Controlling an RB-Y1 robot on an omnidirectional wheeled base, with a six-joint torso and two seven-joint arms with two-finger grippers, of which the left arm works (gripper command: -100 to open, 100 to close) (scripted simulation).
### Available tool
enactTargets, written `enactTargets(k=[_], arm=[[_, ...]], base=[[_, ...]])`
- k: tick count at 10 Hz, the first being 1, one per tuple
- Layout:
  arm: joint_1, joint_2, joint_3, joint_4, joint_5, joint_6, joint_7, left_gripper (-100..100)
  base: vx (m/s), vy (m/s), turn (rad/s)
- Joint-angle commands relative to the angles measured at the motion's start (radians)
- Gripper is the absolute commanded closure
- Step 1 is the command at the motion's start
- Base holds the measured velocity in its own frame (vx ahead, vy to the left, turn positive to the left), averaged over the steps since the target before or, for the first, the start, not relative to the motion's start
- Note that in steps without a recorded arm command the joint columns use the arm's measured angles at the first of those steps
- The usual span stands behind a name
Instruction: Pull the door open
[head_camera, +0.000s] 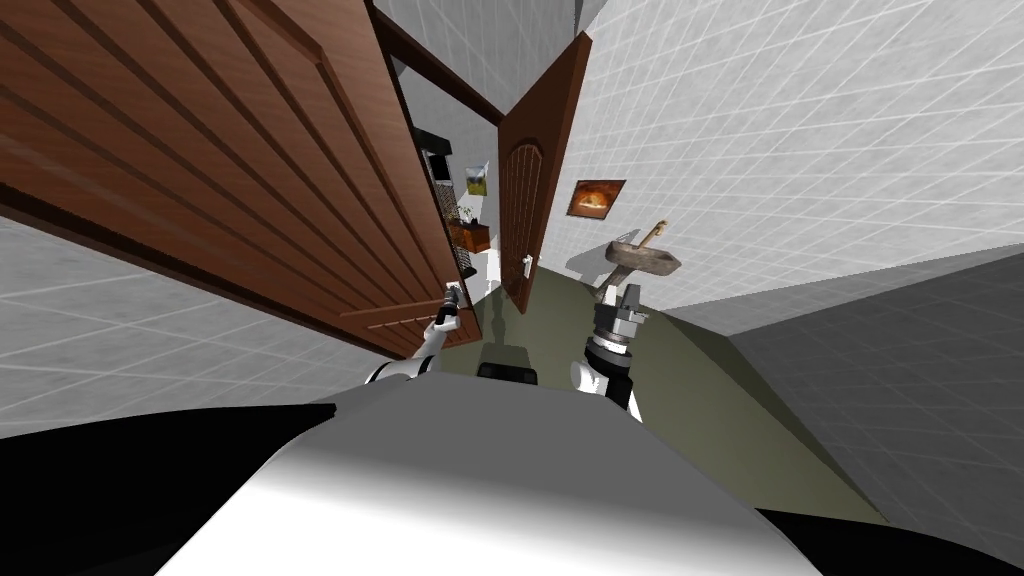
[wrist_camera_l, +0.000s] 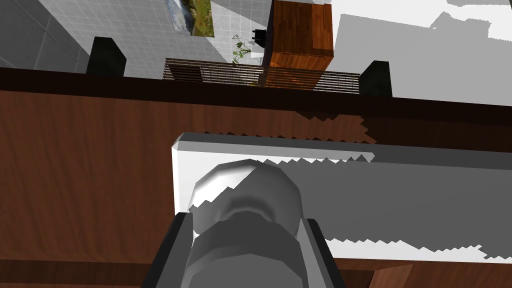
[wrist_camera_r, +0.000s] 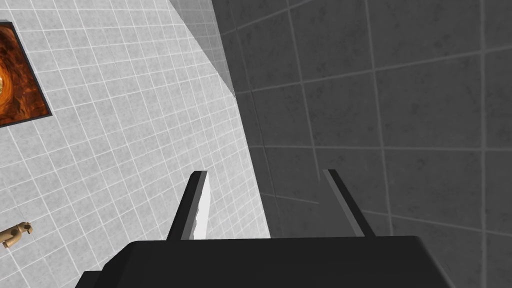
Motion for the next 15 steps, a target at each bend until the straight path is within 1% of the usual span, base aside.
enactTargets(k=[1,5,9,11,12,13,15], arm=[[0.002,0.001,-0.012,-0.001,-0.002,-0.001,0.009,100],[0.005,0.014,-0.057,-0.004,-0.01,-0.004,0.044,100],[0.008,0.026,-0.1,-0.006,-0.017,-0.006,0.078,100],[0.009,0.03,-0.113,-0.007,-0.019,-0.007,0.088,100],[0.009,0.028,-0.108,-0.006,-0.019,-0.006,0.082,100],[0.012,0.03,-0.121,-0.005,-0.021,-0.006,0.091,100],[0.013,0.034,-0.133,-0.006,-0.023,-0.007,0.101,100]], base=[[-0.178,0.037,-0.081],[-0.203,0.034,-0.105],[-0.212,0.07,-0.102],[-0.176,0.039,-0.066],[-0.067,0.014,-0.022],[-0.102,0.012,-0.056],[-0.157,0.029,-0.07]])
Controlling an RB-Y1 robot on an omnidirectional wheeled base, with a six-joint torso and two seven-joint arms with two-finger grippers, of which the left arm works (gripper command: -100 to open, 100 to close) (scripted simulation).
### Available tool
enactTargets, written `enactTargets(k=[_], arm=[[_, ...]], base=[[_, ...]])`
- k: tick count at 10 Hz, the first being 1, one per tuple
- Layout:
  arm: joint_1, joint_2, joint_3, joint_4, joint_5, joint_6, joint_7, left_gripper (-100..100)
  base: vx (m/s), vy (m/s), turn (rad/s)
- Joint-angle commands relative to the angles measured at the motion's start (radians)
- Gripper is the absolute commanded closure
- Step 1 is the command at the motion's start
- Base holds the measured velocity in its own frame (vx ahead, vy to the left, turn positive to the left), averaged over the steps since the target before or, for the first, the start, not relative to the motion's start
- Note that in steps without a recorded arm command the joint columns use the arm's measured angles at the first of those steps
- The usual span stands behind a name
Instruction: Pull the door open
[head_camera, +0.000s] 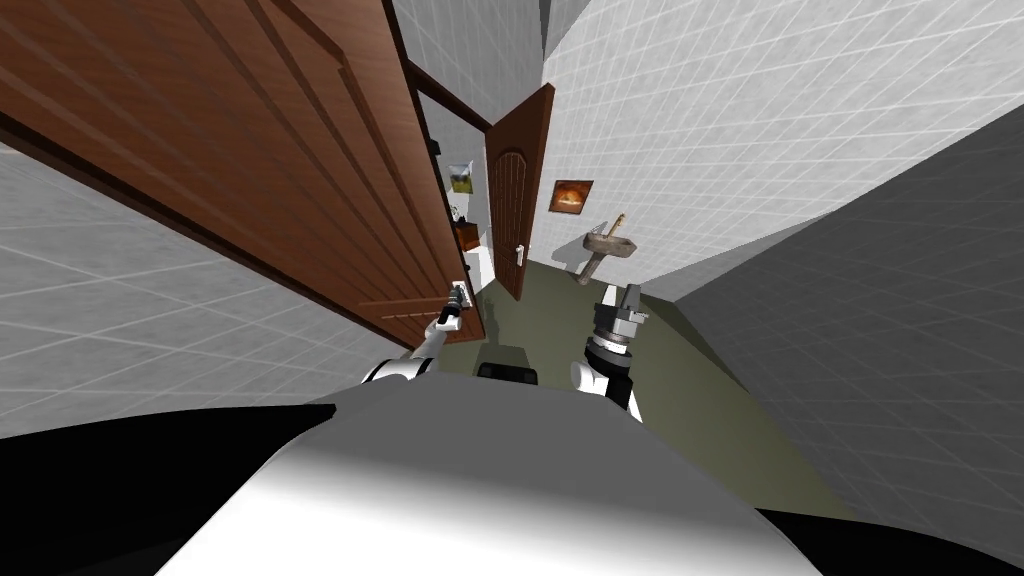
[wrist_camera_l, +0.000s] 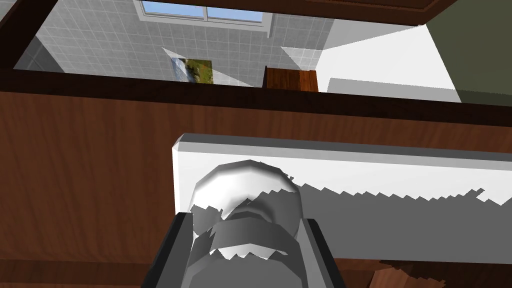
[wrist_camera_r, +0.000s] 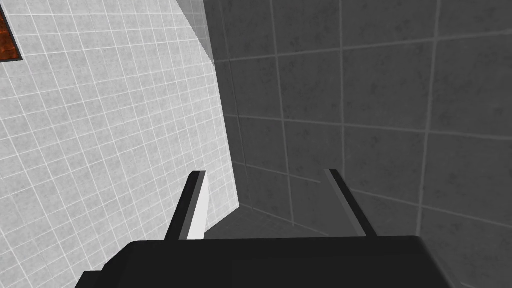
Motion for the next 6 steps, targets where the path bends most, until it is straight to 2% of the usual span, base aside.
enactTargets(k=[1,3,6], arm=[[0.002,0.001,-0.018,0.001,-0.003,0.0,0.012,100],[0.003,0.008,-0.039,-0.001,-0.006,-0.002,0.029,100],[0.006,0.019,-0.072,-0.005,-0.011,-0.005,0.055,100]], base=[[-0.178,0.069,-0.094],[-0.22,0.043,-0.107],[-0.206,0.088,-0.117]])
